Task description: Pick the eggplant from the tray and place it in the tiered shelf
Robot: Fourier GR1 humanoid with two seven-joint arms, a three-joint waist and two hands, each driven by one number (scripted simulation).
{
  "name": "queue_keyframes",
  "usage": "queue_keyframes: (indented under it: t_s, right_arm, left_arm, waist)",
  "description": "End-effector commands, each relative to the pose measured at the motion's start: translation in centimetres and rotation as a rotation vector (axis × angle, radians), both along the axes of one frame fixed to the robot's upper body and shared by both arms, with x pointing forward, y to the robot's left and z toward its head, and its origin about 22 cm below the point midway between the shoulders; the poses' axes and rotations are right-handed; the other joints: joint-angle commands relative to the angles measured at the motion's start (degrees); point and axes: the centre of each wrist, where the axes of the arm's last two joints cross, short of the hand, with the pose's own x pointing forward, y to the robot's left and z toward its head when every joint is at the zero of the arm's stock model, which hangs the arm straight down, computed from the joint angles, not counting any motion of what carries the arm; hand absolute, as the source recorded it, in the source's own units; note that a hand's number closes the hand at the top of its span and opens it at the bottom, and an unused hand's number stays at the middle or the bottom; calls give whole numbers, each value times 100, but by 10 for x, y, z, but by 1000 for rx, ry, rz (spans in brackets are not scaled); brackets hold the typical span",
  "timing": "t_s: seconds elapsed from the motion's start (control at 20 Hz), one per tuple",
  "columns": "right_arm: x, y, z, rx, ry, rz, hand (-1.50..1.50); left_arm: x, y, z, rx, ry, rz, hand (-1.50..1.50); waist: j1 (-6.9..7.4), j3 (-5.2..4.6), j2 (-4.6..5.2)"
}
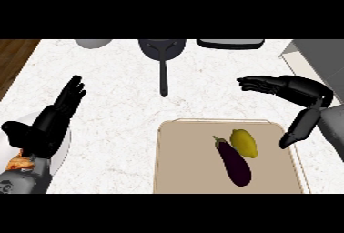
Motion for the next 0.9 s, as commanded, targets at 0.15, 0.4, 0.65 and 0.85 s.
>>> queue_keyframes:
  t_s: [0.15, 0.4, 0.65, 0.85]
  right_arm:
    - [8, 10, 9, -49, -9, 238, -150]
    - [-1, 49, -8, -129, -111, 270, -150]
    - [-11, 49, -18, -239, -204, 310, -150]
    - [-14, 76, -32, -258, -227, 325, -150]
  left_arm:
    - [-12, -1, -15, -10, 9, -4, 0]
    - [-10, 7, -3, 1, 9, 25, 0]
    - [-9, 10, 0, 1, 15, 34, 0]
    - [-7, 21, -4, -11, 22, 37, 0]
  waist:
    - [-40, -10, -8]
    - [-145, -13, -38]
    - [-175, -15, -45]
    - [-207, -21, -57]
